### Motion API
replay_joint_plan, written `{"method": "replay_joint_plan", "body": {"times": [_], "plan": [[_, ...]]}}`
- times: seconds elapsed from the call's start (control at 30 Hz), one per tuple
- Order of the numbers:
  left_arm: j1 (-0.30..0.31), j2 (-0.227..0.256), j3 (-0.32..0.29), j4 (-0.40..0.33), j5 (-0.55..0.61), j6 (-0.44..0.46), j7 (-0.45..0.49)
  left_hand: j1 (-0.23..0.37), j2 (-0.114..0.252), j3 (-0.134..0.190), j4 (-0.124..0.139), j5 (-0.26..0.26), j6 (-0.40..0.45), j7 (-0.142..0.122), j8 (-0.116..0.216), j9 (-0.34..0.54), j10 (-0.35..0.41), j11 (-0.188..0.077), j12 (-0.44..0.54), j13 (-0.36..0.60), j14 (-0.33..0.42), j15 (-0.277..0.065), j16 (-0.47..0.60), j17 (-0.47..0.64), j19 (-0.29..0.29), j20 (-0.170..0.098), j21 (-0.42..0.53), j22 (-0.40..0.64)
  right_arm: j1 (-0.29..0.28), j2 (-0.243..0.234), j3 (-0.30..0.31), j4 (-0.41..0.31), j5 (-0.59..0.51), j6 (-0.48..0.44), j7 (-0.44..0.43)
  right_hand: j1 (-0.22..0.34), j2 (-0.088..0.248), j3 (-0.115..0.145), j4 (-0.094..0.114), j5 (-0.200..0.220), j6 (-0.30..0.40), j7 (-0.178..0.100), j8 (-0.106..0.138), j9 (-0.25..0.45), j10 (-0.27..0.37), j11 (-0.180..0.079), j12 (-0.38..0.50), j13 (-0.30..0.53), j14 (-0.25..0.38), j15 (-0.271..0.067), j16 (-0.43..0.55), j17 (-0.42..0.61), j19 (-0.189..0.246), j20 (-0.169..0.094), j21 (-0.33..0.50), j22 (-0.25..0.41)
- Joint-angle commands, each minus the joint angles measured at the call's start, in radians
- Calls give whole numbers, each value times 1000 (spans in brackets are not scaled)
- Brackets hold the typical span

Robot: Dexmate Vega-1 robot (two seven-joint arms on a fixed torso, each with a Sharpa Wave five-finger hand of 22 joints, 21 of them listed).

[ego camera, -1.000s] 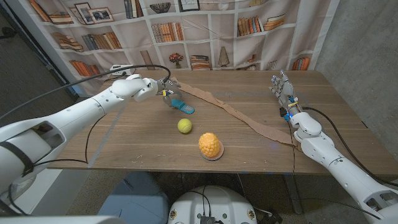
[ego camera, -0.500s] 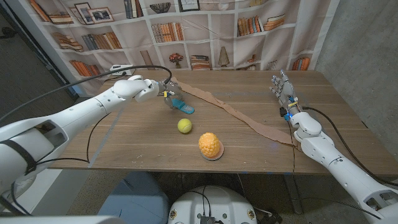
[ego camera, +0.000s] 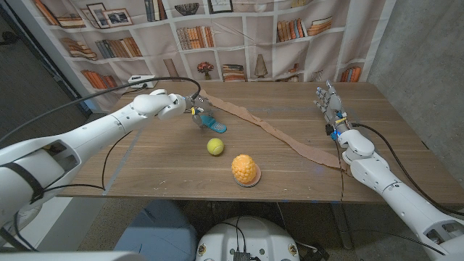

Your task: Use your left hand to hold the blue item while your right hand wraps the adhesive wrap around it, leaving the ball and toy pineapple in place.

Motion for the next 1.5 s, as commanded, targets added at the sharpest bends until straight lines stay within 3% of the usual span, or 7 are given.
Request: {"method": "replay_joint_plan", "body": {"times": [0.03, 0.5, 0.67, 0.87, 1.27, 1.37, 1.5], "plan": [[0, -4, 11, 14, -2, 5, 4, -6, 5, -8, 0, -1, 7, 3, -3, 3, 10, -1, 4, 0, 11, -1, 2, 0, 3, 4, 8, 4, 6, 3, -4, 3, -1, -9, -1, 1, 12, 7, -5, 5, 9, 1, 2, 4, 2, 0, -3, 3, -9, 4, -1, 2, -7, 5, 4, 4], [1, -12, 21, 33, -19, 2, 7, -5, 24, -14, -4, 1, 122, 30, 22, -6, 150, -3, 34, -16, 65, -25, 11, -1, 13, -2, 10, 5, 15, 8, -10, 12, -3, -11, 3, 1, 13, 6, -6, 5, 10, -1, 2, 5, 1, -4, -3, 3, -19, 19, -3, 2, -14, 11, 2, 4], [0, -17, 30, 40, -19, 0, 2, 7, 35, -12, -9, 2, 169, 16, 31, -10, 202, -11, 42, -19, 93, -33, 15, -1, 21, -3, 11, 6, 21, 9, -13, 21, -6, -8, 8, 0, 13, 5, -6, 5, 10, -2, 2, 5, 0, -7, -3, 3, -21, 23, -3, 3, -17, 13, 2, 4], [0, -19, 37, 44, -19, -2, 0, 22, 51, -6, -12, 1, 210, 21, 39, -11, 248, -17, 53, -15, 117, -40, 19, 2, 27, -3, 13, 6, 24, 11, -12, 24, -2, -12, 8, 0, 14, 5, -6, 5, 9, -2, 1, 5, -1, -7, -4, 3, -25, 26, -4, 3, -20, 14, 1, 5], [20, -13, 29, 35, -36, 4, 50, 126, 98, 23, -31, -5, 311, 12, 66, -9, 426, -24, 115, 35, 237, -67, 54, 23, 66, -9, 20, 5, 33, 14, -14, 43, 3, -4, 25, -1, 14, 4, -6, 5, 11, -3, 1, 5, -1, -7, -4, 3, -27, 28, -3, 4, -22, 15, 2, 5], [31, -10, 22, 34, -44, 3, 86, 188, 110, 7, -30, -3, 388, 13, 102, 1, 500, -22, 176, 88, 315, -81, 84, 46, 92, -12, 23, 6, 32, 12, -12, 45, 5, -2, 28, -1, 14, 4, -6, 5, 11, -3, 1, 5, 0, -6, -3, 3, -27, 28, -2, 4, -22, 15, 2, 5], [43, -9, 11, 33, -68, 2, 112, 295, 126, -5, -35, 9, 530, 35, 213, 49, 572, -18, 261, 165, 399, -90, 130, 93, 119, -9, 26, 9, 30, 9, -9, 47, 7, 1, 32, -1, 15, 4, -6, 5, 11, -3, 1, 5, -1, -7, -3, 3, -28, 29, -2, 4, -23, 16, 2, 5]]}}
